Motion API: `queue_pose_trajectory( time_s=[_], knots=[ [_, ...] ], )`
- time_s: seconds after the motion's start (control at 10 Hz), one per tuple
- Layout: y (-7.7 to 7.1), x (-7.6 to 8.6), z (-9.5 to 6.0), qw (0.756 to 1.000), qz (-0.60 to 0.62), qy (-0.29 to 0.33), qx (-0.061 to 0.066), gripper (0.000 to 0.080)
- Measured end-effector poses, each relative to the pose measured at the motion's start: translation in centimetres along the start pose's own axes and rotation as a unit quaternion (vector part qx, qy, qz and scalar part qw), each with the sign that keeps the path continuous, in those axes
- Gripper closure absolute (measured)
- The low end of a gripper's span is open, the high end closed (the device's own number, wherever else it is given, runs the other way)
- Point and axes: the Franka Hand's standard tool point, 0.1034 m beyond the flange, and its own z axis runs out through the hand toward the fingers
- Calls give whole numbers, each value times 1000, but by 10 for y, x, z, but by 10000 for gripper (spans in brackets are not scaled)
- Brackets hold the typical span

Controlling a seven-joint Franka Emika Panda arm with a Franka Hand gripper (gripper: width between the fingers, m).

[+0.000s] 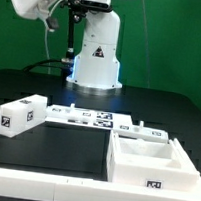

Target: Assemble cabinet

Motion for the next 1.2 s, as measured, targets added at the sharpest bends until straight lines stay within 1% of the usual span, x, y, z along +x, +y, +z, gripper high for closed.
queue_pose_trajectory(
  time_s=[0.1,0.6,0.7,0.8,0.9,1.0,1.1,1.2],
  knots=[
    [7,-8,4,1000,24,-4,8,3],
    [16,-8,10,1000,20,-9,-6,3],
    [24,-8,8,1000,9,-20,-11,3],
    [24,-3,5,999,4,-49,-16,3],
    [15,11,3,998,-5,-60,-30,3],
    [5,21,10,997,-18,-67,-38,3],
    [0,32,25,995,-16,-80,-56,3],
    [-12,44,40,992,-11,-97,-81,3]
  ],
)
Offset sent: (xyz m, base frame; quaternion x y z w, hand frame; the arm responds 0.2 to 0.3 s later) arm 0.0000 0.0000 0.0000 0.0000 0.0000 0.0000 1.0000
